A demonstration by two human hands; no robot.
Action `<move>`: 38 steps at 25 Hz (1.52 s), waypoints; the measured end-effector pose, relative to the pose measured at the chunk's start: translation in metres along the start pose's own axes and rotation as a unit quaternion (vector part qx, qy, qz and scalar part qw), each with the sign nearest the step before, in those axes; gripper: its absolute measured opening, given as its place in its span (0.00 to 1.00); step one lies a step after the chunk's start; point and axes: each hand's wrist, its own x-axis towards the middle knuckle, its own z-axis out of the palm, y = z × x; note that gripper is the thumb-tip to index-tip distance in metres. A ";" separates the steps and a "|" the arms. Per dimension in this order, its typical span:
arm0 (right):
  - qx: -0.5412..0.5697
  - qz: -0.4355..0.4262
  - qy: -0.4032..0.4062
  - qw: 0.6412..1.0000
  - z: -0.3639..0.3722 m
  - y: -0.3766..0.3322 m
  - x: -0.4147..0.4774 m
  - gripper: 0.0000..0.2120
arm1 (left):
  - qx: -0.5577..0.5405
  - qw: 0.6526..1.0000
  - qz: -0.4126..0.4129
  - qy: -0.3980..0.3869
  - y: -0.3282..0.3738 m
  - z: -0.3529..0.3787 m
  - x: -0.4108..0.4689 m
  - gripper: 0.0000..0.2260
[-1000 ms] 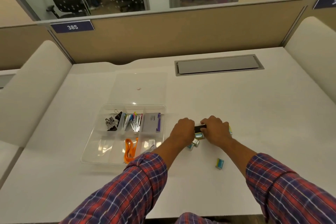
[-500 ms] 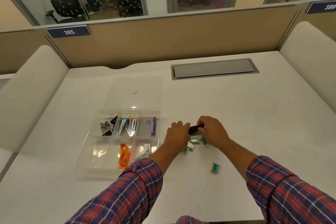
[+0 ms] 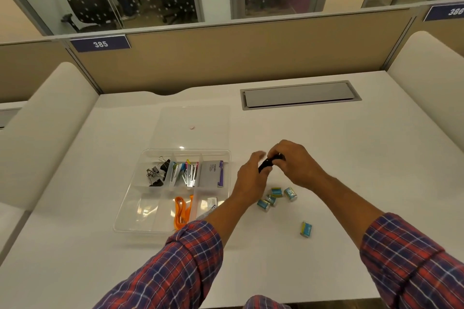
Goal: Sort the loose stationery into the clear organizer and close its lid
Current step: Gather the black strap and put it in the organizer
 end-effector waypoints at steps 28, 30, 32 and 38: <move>0.119 0.040 0.018 0.992 0.165 -0.146 0.000 0.11 | 0.099 0.979 -0.103 0.147 -0.102 -0.175 -0.120 0.12; 0.088 0.037 0.034 0.995 0.172 -0.138 -0.014 0.10 | 0.142 0.977 -0.107 0.116 -0.107 -0.170 -0.121 0.09; 0.069 0.036 0.038 0.996 0.178 -0.132 -0.025 0.11 | 0.210 0.968 -0.115 0.074 -0.111 -0.165 -0.118 0.06; 0.001 -0.005 -0.026 1.000 0.190 -0.126 -0.046 0.16 | 0.311 0.943 -0.121 0.013 -0.120 -0.149 -0.109 0.07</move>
